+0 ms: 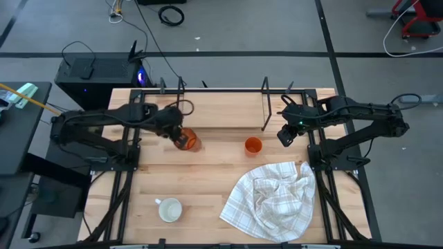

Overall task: Stack small to large cups/mugs on shelf
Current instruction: Move the orange cup to the left of the dark orange cup

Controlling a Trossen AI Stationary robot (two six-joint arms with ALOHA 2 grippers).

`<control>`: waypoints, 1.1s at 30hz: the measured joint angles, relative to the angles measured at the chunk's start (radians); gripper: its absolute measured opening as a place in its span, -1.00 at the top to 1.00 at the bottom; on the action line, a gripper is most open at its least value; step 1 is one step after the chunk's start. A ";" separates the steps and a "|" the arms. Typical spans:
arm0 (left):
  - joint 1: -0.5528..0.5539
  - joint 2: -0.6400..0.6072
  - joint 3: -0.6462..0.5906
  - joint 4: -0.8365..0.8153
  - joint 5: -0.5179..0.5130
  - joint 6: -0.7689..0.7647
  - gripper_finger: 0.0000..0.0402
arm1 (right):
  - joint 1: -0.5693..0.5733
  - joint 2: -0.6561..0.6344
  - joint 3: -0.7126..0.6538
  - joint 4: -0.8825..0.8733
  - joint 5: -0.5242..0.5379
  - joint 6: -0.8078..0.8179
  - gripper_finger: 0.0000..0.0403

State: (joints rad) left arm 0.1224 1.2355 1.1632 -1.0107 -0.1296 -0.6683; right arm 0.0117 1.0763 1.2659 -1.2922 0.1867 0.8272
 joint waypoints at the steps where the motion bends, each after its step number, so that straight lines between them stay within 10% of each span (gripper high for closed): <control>1: 0.006 0.031 0.034 -0.013 0.000 0.019 0.93 | 0.000 0.000 0.000 0.000 0.000 0.000 0.34; 18: 0.047 0.541 0.496 -0.122 0.108 0.289 0.94 | 0.000 0.000 0.000 0.000 0.000 -0.001 0.34; 33: 0.051 0.717 0.565 -0.087 0.142 0.324 0.94 | 0.000 0.000 0.000 0.000 0.000 -0.019 0.34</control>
State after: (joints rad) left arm 0.1730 1.9527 1.7279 -1.0974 0.0124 -0.3447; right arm 0.0116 1.0767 1.2659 -1.2926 0.1867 0.8085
